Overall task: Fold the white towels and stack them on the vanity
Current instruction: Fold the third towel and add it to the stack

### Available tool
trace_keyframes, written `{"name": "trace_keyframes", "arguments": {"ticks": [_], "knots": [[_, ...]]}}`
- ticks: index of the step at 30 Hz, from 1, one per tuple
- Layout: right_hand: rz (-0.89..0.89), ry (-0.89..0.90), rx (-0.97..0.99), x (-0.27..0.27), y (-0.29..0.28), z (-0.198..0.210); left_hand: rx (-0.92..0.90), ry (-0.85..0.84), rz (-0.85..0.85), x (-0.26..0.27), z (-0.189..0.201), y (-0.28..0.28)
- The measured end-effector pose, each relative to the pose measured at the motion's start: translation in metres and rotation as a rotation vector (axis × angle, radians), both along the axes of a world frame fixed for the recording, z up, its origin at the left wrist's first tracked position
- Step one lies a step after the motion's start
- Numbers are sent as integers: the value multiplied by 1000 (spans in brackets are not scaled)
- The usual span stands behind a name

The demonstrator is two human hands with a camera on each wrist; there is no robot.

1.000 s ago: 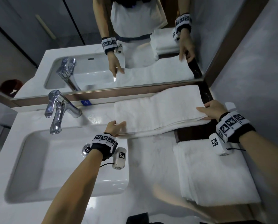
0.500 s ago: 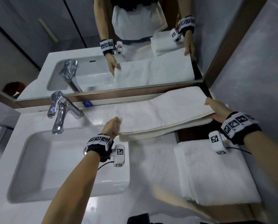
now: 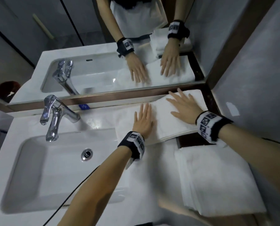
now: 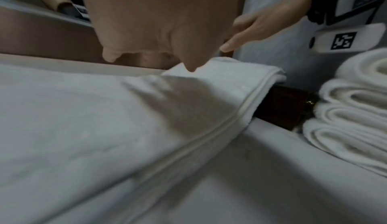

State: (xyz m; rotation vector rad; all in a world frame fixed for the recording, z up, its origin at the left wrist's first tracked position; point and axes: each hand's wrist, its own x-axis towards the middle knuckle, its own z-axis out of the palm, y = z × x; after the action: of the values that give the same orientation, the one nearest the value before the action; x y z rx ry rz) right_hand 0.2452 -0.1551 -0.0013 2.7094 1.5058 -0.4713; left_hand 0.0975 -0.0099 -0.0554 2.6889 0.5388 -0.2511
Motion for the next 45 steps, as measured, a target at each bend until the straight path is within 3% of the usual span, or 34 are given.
{"name": "trace_keyframes", "arguments": {"ticks": [4,8,12,18,21,24,27,33,36,41,43,45], "knots": [[40,-32,-215,-2,12,-25,38,171,-76,21,-22,-5],[46,26,-103,8,-2,-40,51,207,-43,26,-35,5],[-8,48,-38,24,-25,-43,74,109,-74,13,-38,17],[-254,264,36,40,-64,-32,137,67,-93,-26,-36,47],[-508,249,228,42,-69,-24,85,76,-142,-18,-26,46],[-785,401,292,43,-68,-17,2,128,-233,9,-17,29],[-853,473,223,44,-65,-17,16,220,-213,28,-20,10],[-977,747,244,46,-66,-11,29,220,-272,50,-25,-8],[-957,924,389,38,-66,5,37,216,-238,53,-29,-11],[-715,967,499,20,-54,36,-37,217,-233,56,-18,-10],[-653,981,538,11,-42,47,-58,133,-184,42,-12,5],[-601,985,553,1,-27,54,12,-34,5,12,-12,29]]}}
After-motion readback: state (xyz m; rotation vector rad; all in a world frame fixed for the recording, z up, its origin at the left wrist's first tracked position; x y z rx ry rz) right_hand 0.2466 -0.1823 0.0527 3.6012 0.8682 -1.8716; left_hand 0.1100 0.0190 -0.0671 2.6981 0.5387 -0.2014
